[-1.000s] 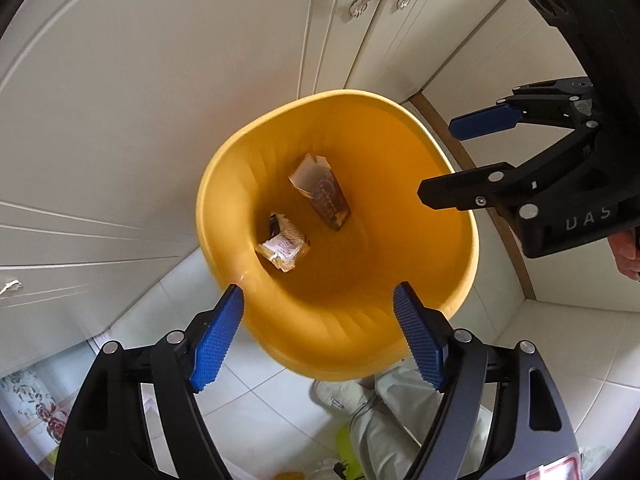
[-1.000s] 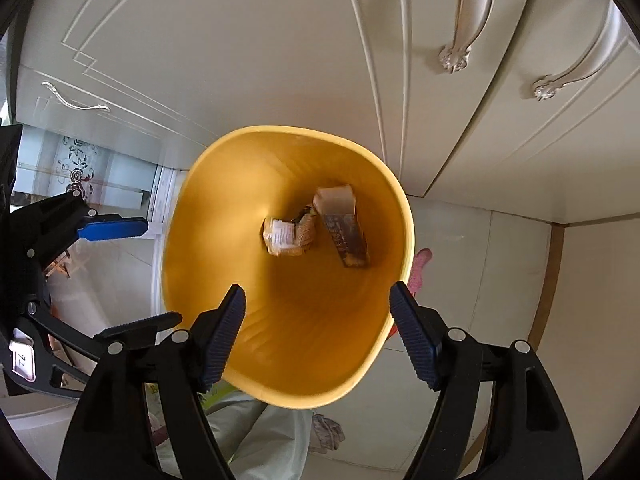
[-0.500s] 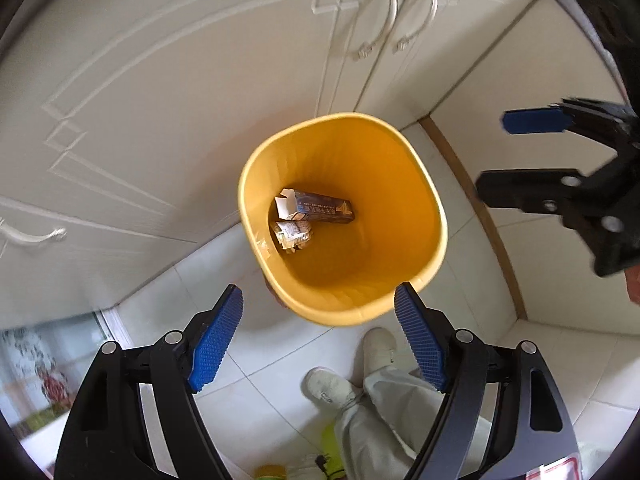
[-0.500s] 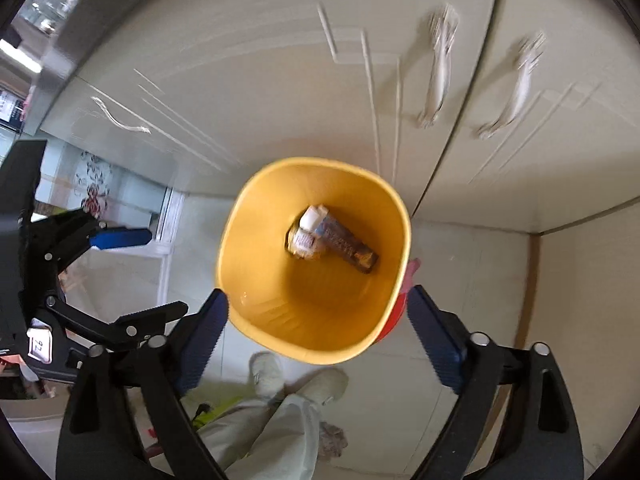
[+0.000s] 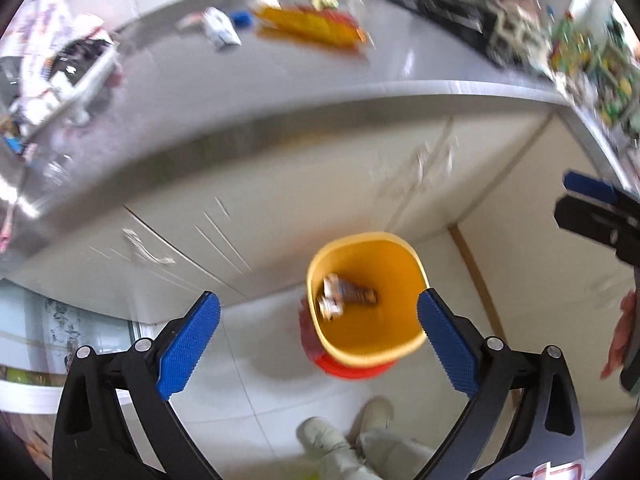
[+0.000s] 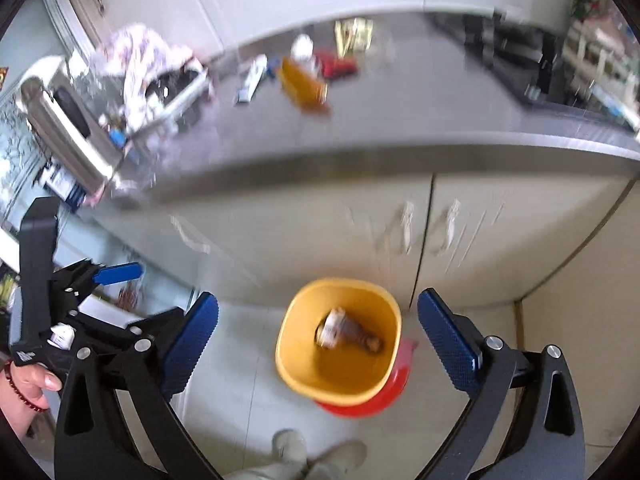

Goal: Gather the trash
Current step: 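Raise both tools from the bin back toward the counter, then grasp the white tube with the left tool while the right tool grasps the clear plastic bottle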

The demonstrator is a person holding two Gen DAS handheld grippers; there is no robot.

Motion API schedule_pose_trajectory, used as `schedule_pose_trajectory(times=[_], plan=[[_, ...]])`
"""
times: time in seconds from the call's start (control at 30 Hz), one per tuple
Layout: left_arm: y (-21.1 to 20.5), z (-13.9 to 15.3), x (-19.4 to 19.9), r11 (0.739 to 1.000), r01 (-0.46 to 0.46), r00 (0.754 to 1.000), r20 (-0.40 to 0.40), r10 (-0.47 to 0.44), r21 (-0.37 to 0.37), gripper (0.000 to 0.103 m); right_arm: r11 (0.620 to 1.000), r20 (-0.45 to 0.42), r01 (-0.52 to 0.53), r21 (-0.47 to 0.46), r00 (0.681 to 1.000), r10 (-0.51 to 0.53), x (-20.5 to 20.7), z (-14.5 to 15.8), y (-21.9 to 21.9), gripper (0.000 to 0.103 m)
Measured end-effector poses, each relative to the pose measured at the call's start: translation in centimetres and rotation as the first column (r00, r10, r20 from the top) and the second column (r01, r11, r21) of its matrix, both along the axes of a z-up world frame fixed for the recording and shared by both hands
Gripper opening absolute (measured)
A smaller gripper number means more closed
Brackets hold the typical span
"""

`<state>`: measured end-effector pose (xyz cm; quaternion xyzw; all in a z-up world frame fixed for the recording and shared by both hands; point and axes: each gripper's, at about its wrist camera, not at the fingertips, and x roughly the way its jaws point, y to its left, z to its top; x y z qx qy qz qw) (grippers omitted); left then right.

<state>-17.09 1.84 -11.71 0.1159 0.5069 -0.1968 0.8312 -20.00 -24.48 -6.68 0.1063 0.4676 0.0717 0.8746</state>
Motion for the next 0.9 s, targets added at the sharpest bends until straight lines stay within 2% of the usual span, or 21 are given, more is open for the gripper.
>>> schedule_pose_trajectory(times=[0.17,0.37,0.53,0.9], plan=[[-0.3,3.3,3.5,0.997,-0.07,0.995,0.066,0.071,-0.021,0.098,0.998,0.023,0.038,-0.057,0.999,-0.037,2.5,2.7,-0.2,0.099],[-0.3,5.0,8.4,0.994,-0.11,0.987,0.116,0.112,-0.023,0.098,0.993,0.086,0.093,-0.072,0.993,-0.086,6.7,5.4,-0.7,0.099],[-0.7,5.0,13.5,0.991,-0.128,0.984,0.117,0.131,-0.036,0.098,0.987,0.114,0.149,-0.062,0.983,-0.141,11.1,6.4,-1.6,0.099],[-1.0,3.6,22.4,0.989,-0.127,0.989,0.071,0.132,-0.071,0.098,0.971,0.116,0.222,-0.092,0.971,-0.211,19.4,5.5,-2.0,0.099]])
